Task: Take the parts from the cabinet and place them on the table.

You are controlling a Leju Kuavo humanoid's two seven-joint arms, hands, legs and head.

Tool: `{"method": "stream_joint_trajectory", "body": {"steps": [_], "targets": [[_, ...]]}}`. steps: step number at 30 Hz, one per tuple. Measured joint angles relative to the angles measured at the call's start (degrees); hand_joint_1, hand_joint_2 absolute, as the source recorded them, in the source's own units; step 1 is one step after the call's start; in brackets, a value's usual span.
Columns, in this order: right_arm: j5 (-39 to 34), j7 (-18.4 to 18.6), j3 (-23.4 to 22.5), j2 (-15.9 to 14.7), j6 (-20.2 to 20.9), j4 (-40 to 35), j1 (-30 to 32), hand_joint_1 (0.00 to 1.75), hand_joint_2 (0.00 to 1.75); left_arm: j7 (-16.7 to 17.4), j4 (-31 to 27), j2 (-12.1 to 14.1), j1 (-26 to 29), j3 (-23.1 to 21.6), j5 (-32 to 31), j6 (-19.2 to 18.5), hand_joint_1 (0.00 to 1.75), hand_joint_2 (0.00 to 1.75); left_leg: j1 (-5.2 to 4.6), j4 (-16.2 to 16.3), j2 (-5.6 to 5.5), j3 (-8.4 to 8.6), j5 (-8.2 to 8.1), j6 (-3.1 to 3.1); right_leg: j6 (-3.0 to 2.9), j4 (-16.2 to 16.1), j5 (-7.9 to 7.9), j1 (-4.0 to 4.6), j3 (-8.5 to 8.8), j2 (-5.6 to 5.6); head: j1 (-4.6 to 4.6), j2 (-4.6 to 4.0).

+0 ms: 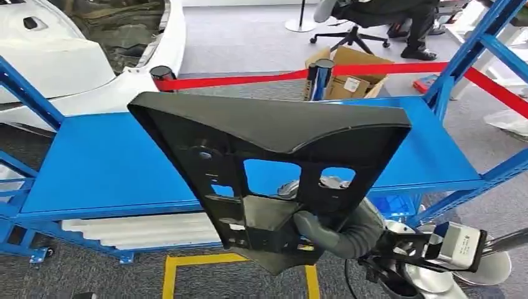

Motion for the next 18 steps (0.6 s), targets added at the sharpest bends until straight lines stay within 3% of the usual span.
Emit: {"method": "stream_joint_trajectory", "body": {"steps": [1,2,3,4,5,7,8,9,11,13,14,15,16,17,18], "targets": [[0.0,0.0,0.0,0.0,0.0,0.0,0.1,1.75,1.75,0.0,0.0,0.0,0.0,0.0,0.0,0.0,0.0,1.75,0.13,-2.4,0.01,2.04,2.03,-0.11,0.21,0.4,0.29,-0.09,-0.86,-0.02,0.02,0.0],[0.0,0.0,0.0,0.0,0.0,0.0,0.1,1.75,1.75,-0.1,0.0,0.0,0.0,0.0,-0.1,0.0,0.0,1.75,0.26,-7.1,0.02,5.33,4.02,-0.25,0.52,1.0,0.52,-0.19,-1.69,-0.01,0.0,0.0],[-0.1,0.0,0.0,0.0,0.0,0.0,0.0,1.75,1.75,-0.1,-0.1,0.0,-0.1,0.0,-0.2,0.0,0.0,1.75,0.44,-11.8,0.03,8.58,4.69,-0.37,0.75,1.6,0.67,-0.21,-2.33,0.0,-0.02,0.0],[-0.2,-0.1,0.0,0.0,0.2,0.0,0.0,1.75,1.75,-0.2,-0.1,0.0,-0.3,0.0,-0.4,-0.1,0.0,1.75,0.45,-15.7,0.01,11.09,3.6,-0.35,0.99,2.3,0.75,0.09,-3.08,-0.02,0.0,0.0],[-0.2,-0.1,-0.1,0.0,0.2,0.0,0.0,1.75,1.75,-0.2,-0.1,0.0,-0.3,0.0,-0.8,-0.1,0.0,1.75,0.25,-17.4,-0.06,11.72,3.02,0.39,1.36,2.8,1.05,0.16,-3.57,-0.02,0.09,0.0],[-0.4,-0.2,-0.2,0.0,0.3,0.0,0.0,1.75,1.75,-0.3,-0.1,0.0,-0.3,0.1,-1.1,-0.1,0.0,1.75,0.0,-17.2,-0.08,10.91,3.18,0.83,2.11,2.8,2.09,0.07,-4.07,-0.03,0.09,0.0],[-0.4,-0.3,-0.2,0.0,0.5,0.0,0.0,1.75,1.75,-0.3,-0.1,0.0,-0.2,0.1,-1.1,-0.1,0.0,1.75,-0.02,-17.1,-0.05,10.5,3.57,1.44,2.5,2.7,2.54,0.02,-4.23,0.02,0.09,0.0],[-0.5,-0.4,-0.3,-0.1,0.6,0.0,0.0,1.75,1.75,-0.3,-0.1,0.0,-0.2,0.2,-1.2,-0.1,0.0,1.75,0.27,-17.4,0.19,10.1,4.17,2.34,2.88,3.0,1.76,-0.16,-4.65,0.06,0.09,0.0],[-0.6,-0.4,-0.5,-0.1,0.7,0.0,0.0,1.75,1.75,-0.3,-0.1,0.0,-0.3,0.3,-1.2,-0.1,0.0,1.75,0.2,-17.4,0.35,9.19,4.94,3.04,3.24,5.0,-1.83,-0.21,-5.4,0.1,0.22,0.0],[-0.7,-0.4,-0.8,-0.1,0.7,0.0,-0.1,1.75,1.75,-0.4,-0.1,0.1,-0.3,0.5,-1.4,-0.1,0.0,1.75,0.02,-17.3,0.41,7.96,5.98,3.56,3.43,12.0,-7.85,-0.33,-7.0,0.09,0.33,0.0],[-0.8,-0.5,-0.9,-0.1,0.7,0.0,-0.1,1.75,1.75,-0.4,-0.1,0.1,-0.3,0.6,-1.7,-0.1,0.0,1.75,-0.11,-17.3,0.44,7.28,6.53,3.64,3.5,16.0,-9.94,-0.36,-7.7,0.08,0.31,0.0],[-0.8,-0.5,-0.9,-0.1,0.7,0.0,-0.1,1.75,1.75,-0.4,-0.1,0.1,-0.3,0.8,-1.9,-0.1,0.0,1.75,-0.24,-17.2,0.47,6.55,7.07,3.67,3.48,18.9,-10.43,-0.35,-7.87,0.09,0.33,0.0],[-0.9,-0.5,-1.0,-0.2,0.8,0.0,-0.1,1.75,1.75,-0.4,-0.1,0.1,-0.3,1.0,-1.9,0.0,0.0,1.75,-0.4,-17.1,0.49,5.75,7.65,3.66,3.4,19.5,-9.37,-0.34,-7.08,0.11,0.33,0.0],[-0.9,-0.5,-1.0,-0.2,0.9,0.0,-0.1,1.75,1.75,-0.4,-0.1,0.1,-0.3,1.0,-2.0,0.0,0.0,1.75,-0.56,-17.1,0.48,5.02,8.18,3.66,3.22,17.7,-7.34,-0.33,-5.15,0.14,0.33,0.0],[-1.0,-0.6,-1.0,-0.2,0.9,0.0,-0.2,1.75,1.75,-0.4,-0.1,0.1,-0.3,1.0,-2.1,0.0,0.0,1.75,-0.72,-17.1,0.46,4.36,8.73,3.64,2.85,13.5,-5.14,-0.28,-1.99,0.21,0.31,0.0]]}}
